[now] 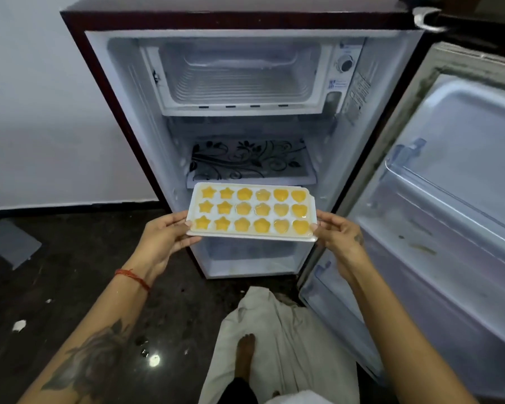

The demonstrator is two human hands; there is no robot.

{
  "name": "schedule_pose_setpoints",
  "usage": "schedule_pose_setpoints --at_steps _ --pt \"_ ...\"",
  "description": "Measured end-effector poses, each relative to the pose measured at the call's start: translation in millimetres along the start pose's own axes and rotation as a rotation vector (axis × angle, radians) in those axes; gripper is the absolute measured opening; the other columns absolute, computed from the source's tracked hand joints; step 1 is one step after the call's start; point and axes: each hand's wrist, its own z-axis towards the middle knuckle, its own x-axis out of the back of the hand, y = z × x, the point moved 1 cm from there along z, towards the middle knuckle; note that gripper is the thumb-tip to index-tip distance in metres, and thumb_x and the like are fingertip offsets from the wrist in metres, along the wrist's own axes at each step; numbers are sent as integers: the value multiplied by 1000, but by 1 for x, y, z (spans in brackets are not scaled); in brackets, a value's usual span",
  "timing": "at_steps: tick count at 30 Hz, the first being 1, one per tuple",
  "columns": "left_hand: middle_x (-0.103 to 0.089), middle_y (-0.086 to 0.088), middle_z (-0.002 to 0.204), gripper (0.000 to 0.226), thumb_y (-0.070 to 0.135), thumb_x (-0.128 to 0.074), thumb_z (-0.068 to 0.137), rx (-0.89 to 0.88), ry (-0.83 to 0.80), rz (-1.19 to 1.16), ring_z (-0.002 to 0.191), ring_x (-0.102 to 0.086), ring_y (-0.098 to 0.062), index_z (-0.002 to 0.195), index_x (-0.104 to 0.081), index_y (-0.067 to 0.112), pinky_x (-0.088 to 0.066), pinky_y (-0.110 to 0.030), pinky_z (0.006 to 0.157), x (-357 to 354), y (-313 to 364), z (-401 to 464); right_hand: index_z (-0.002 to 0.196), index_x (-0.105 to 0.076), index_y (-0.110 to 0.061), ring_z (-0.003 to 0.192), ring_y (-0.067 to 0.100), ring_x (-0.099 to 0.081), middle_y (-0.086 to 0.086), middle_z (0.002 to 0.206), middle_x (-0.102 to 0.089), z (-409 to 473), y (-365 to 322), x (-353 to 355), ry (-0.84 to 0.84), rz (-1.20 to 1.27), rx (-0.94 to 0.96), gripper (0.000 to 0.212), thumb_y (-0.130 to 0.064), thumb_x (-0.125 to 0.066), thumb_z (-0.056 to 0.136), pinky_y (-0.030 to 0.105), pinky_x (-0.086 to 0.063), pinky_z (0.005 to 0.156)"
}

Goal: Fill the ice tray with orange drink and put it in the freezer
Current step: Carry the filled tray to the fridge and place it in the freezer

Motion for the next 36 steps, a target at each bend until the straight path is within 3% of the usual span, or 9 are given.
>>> schedule_pose_setpoints --at_steps 3,10,16,22,26,29,32,34,36 --pt "-68 -11 93 24 -5 -55 88 -33 0 -48 71 -72 -16 112 -57 -2 -58 -24 56 -1 18 17 119 -57 2 67 5 -70 2 83 -71 24 -16 -8 0 4 21 40 5 -65 80 17 -55 59" --pt "-68 -9 93 15 -4 -54 89 -90 -50 -145 70 -73 -12 102 -61 0 -58 -22 58 -13 76 64 115 -59 0 68 6 -70 -9 70 -74 81 -71 -27 -33 2 92 35 4 -63 81 18 -56 62" --pt "-67 -10 92 20 -5 -52 90 -132 -68 -200 67 -72 -11 110 -55 -2 -58 -21 58 -29 125 113 114 -59 3 62 5 -69 -10 63 -72 137 -114 -52 -37 19 142 33 7 -61 81 14 -52 53" --pt "-66 -5 93 20 -8 -40 94 -133 -148 -272 85 -64 -13 99 -56 3 -58 -21 63 -50 149 169 113 -59 6 68 8 -66 3 82 -66 200 -133 -74 9 9 158 30 8 -57 83 14 -53 58" --pt "-63 -6 95 27 -13 -36 93 -164 -131 -328 87 -63 -16 92 -57 5 -58 -25 75 -59 160 204 110 -60 4 65 9 -59 2 79 -62 239 -142 -87 35 -11 150 28 11 -52 85 14 -51 55" --pt "-63 -5 97 26 -11 -39 93 -178 -76 -334 94 -63 -18 92 -57 6 -53 -25 88 -66 162 225 92 -64 -1 62 9 -62 1 77 -61 260 -147 -95 25 20 134 23 14 -47 87 19 -55 54" --pt "-68 -3 86 21 -8 -42 94 -220 -59 -352 74 -68 -10 89 -58 5 -56 -21 77 -70 164 236 96 -65 3 58 11 -58 -1 67 -62 274 -153 -100 97 -55 160 21 14 -52 83 20 -52 52" --pt "-65 -6 89 19 -7 -43 94 -239 -37 -357 65 -68 -9 87 -57 4 -57 -19 68 -71 165 241 79 -64 -5 48 4 -60 -8 52 -63 279 -157 -104 110 -83 193 25 16 -51 80 16 -48 44" --pt "-62 -8 93 16 -7 -45 94 -243 9 -356 65 -67 -10 90 -57 3 -57 -18 66 -72 166 244 66 -56 -11 39 -3 -56 -7 51 -61 281 -157 -109 107 -82 209 34 19 -48 79 14 -44 39"
